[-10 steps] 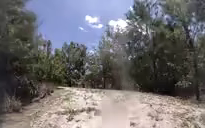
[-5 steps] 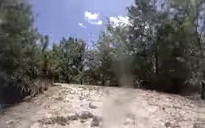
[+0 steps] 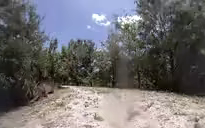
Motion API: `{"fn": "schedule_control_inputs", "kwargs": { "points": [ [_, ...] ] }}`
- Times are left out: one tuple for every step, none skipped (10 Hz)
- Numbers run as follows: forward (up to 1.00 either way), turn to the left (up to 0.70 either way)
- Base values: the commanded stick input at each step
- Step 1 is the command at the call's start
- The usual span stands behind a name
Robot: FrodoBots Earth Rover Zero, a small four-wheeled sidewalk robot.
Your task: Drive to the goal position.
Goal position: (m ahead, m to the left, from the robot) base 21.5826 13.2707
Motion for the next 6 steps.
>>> {"fn": "schedule_control_inputs", "kwargs": {
  "points": [
    [0.85, 0.0],
    [0.85, 0.0],
    [0.85, 0.0],
    [0.85, 0.0],
    [0.85, 0.0],
    [0.85, 0.0]
  ]
}}
